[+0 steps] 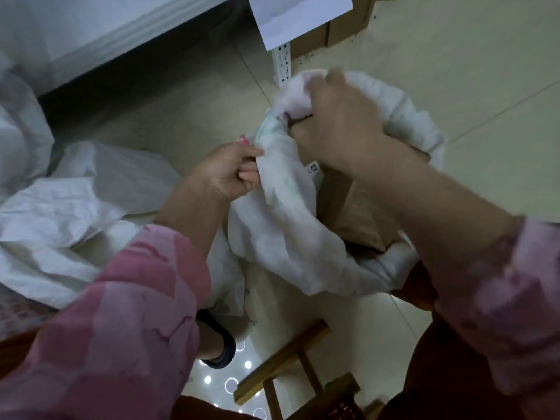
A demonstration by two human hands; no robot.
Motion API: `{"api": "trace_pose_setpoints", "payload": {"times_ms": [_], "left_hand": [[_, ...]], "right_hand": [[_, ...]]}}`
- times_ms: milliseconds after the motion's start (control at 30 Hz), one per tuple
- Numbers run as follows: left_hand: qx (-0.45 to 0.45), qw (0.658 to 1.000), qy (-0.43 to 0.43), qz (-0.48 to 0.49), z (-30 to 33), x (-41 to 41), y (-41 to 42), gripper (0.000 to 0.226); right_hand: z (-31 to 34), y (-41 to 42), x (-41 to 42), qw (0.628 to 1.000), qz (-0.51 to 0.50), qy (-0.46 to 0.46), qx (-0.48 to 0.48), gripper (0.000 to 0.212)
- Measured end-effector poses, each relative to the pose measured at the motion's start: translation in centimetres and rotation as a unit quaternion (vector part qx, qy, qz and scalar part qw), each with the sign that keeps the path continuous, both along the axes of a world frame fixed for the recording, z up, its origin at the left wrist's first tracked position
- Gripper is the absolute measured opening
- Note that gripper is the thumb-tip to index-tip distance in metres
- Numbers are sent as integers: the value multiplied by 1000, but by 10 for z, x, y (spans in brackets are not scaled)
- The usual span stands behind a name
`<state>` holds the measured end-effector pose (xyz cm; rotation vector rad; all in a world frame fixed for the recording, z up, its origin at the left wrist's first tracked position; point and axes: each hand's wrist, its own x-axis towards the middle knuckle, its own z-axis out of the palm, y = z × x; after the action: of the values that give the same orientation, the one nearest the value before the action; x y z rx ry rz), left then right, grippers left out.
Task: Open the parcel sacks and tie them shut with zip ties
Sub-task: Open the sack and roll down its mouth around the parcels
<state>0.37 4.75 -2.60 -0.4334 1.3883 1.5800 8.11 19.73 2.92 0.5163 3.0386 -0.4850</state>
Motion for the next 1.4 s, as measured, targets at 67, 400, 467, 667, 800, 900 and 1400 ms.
{"api": "trace_pose_setpoints", "payload": {"times_ms": [67, 400, 467, 667, 800, 900, 1400], "left_hand": [[-27, 999, -3, 26, -10, -4, 0, 44], [-62, 991, 7, 118, -37, 1, -25, 27], [-29, 992, -12, 123, -35, 5, -32, 30], [-225, 968, 35, -107, -18, 29, -52, 28], [-143, 987, 23, -70, -24, 57, -49, 30], [-124, 992, 15, 0, -29, 64, -45, 11], [-10, 991, -64, 117, -29, 69, -53, 42]], "right_hand": [[-9, -20, 20, 992, 14, -103, -67, 28], [-42, -82, 30, 986, -21, -125, -107, 51], [-49, -84, 31, 991, -27, -113, -69, 36], [-50, -84, 33, 993, 46, -73, 76, 22], [-52, -100, 35, 987, 109, -34, 109, 23], [-53, -108, 48, 990, 109, -34, 82, 19], [-60, -91, 70, 986, 16, -162, 32, 36]]}}
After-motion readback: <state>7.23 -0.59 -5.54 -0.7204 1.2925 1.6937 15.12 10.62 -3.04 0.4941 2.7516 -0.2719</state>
